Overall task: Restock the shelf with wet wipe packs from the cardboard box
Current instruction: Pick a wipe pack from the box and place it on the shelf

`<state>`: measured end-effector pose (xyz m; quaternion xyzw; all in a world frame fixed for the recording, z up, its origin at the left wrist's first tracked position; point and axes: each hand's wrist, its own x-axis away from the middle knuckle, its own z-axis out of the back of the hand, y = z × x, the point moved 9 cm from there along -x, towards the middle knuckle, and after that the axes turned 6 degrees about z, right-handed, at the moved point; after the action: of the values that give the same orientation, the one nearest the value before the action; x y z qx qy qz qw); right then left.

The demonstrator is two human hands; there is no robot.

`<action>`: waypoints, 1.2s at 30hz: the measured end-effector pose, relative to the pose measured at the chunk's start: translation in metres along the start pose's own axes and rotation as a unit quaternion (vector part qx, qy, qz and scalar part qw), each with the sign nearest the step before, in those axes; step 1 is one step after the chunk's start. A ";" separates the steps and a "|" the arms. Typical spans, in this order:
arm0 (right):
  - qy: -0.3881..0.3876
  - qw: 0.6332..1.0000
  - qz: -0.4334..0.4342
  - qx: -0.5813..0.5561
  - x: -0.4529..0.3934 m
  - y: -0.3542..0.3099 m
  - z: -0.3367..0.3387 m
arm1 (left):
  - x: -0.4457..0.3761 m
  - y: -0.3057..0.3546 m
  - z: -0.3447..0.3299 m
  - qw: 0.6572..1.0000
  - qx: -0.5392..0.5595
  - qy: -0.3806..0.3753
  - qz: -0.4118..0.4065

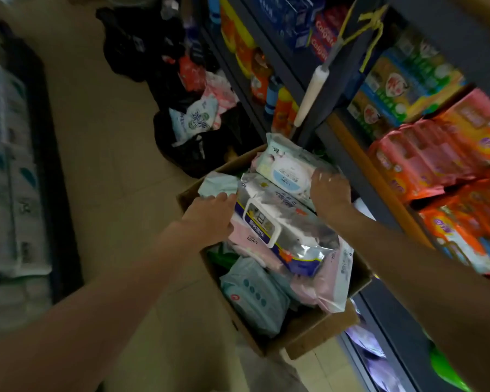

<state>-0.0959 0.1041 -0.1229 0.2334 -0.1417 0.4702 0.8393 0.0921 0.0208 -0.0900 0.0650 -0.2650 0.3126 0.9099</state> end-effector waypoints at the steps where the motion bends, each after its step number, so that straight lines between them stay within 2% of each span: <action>1: -0.005 1.000 -0.017 -0.004 -0.001 0.006 -0.008 | -0.003 0.006 -0.003 1.000 -0.001 0.001 -0.004; 3: 0.017 0.999 -0.035 -0.007 -0.003 0.016 -0.009 | -0.007 0.018 -0.007 1.000 0.002 0.002 -0.018; 5: 0.055 0.997 -0.028 0.050 -0.001 0.019 0.009 | -0.007 0.030 -0.009 0.999 0.010 0.006 -0.032; 9: 0.038 0.995 0.090 0.019 -0.006 -0.004 0.015 | -0.008 0.040 -0.009 0.999 0.008 0.018 -0.046; 13: 0.084 0.988 0.133 0.000 0.004 -0.024 0.056 | -0.014 0.036 0.003 0.999 0.027 0.029 -0.022; 15: 0.116 0.981 0.155 -0.024 0.008 -0.039 0.095 | -0.010 0.031 0.019 0.997 0.051 0.059 -0.016; 20: 0.119 0.969 0.177 -0.121 0.031 -0.064 0.187 | 0.006 -0.013 0.077 0.983 0.091 0.157 0.031; 24: 0.137 0.954 0.230 -0.138 0.074 -0.100 0.253 | 0.033 -0.073 0.087 0.975 0.166 0.137 0.047; 26: 0.176 0.932 0.298 -0.106 0.109 -0.133 0.295 | 0.064 -0.103 0.089 0.963 0.231 0.132 0.048; 28: 0.223 0.899 0.372 -0.062 0.152 -0.174 0.335 | 0.105 -0.138 0.102 0.939 0.276 0.192 0.066; 30: 0.278 0.847 0.454 -0.019 0.200 -0.222 0.374 | 0.156 -0.172 0.120 0.925 0.235 0.281 0.100; 32: 0.311 0.797 0.517 0.012 0.248 -0.269 0.410 | 0.212 -0.212 0.130 0.910 0.209 0.328 0.145; 34: 0.331 0.758 0.562 0.024 0.302 -0.313 0.446 | 0.279 -0.258 0.129 0.878 0.216 0.372 0.207; 36: 0.356 0.707 0.610 0.029 0.366 -0.353 0.481 | 0.363 -0.298 0.130 0.830 0.223 0.439 0.263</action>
<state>0.3868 -0.0422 0.3627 -0.0650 0.0701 0.9316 0.3506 0.4556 -0.0591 0.2241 0.0498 0.2317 0.5860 0.7749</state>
